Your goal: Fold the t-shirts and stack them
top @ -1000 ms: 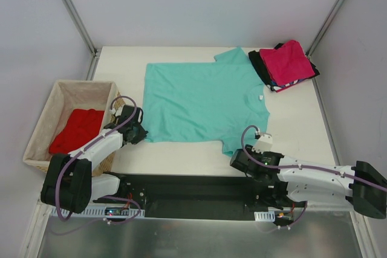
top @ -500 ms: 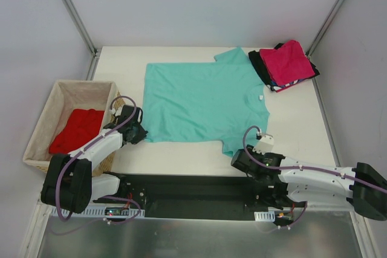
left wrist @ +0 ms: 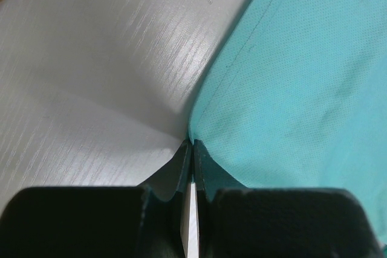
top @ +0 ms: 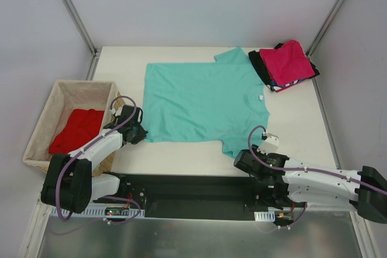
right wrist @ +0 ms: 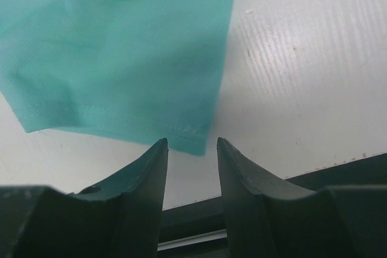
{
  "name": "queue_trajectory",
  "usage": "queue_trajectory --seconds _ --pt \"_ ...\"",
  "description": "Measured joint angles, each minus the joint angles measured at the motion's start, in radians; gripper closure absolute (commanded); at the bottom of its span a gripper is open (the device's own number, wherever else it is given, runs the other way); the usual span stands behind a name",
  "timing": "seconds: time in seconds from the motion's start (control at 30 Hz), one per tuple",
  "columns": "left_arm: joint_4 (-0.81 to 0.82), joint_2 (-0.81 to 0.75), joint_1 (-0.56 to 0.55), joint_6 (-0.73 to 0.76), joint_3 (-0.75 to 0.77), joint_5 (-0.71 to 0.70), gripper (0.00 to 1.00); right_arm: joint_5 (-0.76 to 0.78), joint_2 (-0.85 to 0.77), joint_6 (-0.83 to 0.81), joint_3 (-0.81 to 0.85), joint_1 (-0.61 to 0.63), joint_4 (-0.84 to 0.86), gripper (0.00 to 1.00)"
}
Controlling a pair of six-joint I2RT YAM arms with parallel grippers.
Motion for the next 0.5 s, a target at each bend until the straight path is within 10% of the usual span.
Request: queue_trajectory --seconds 0.5 --pt "-0.001 0.000 0.006 0.007 0.000 0.000 1.00 0.021 0.002 0.024 0.000 0.000 -0.048 0.61"
